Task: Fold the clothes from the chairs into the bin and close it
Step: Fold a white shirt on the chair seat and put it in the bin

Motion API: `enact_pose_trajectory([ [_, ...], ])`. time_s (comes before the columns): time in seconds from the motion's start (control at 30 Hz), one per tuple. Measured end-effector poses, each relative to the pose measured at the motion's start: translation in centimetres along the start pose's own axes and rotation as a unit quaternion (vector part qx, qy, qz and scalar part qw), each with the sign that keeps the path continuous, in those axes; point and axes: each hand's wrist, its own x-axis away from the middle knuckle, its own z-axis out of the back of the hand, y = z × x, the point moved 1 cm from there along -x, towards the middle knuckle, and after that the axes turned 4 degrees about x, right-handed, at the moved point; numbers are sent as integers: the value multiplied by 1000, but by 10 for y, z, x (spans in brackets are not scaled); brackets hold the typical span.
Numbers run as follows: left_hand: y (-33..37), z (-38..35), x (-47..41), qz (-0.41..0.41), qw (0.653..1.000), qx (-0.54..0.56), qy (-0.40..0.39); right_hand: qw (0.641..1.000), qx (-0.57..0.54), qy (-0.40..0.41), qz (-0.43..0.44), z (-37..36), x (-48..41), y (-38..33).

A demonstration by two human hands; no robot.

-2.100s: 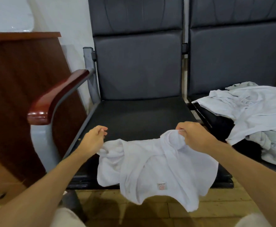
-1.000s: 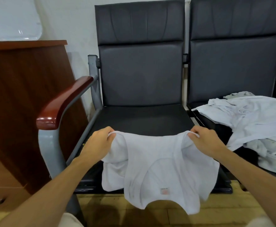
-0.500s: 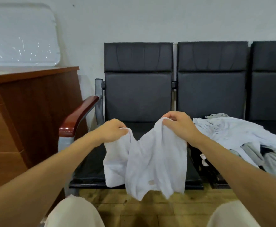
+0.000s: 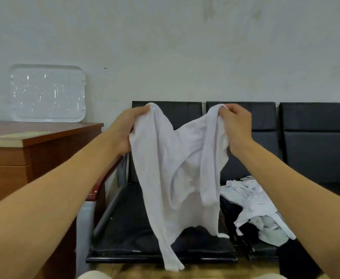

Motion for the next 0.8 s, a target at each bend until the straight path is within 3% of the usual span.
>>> enact_pose_trajectory([
  [0.07,-8,7,-7,-13,999,-21,23,998,54,12,21,7,1,6],
  [0.13,-22,19,-16,-50,981,-176,58,986,160,-4,41,13,7,21],
  [0.23,-43,36,-20,-94,915,-384,73,951,305,-35,45,21,15,49],
  [0.33,-57,54,-22,-126,841,-522,67,941,334,-31,43,28,15,66],
  [0.47,-74,82,-28,-121,799,-583,84,898,424,-99,65,35,16,85],
  [0.67,-96,96,-39,-122,782,-608,67,856,487,-164,55,30,22,106],
  [0.8,-105,103,-45,-115,777,-612,88,859,455,-234,6,20,28,121],
])
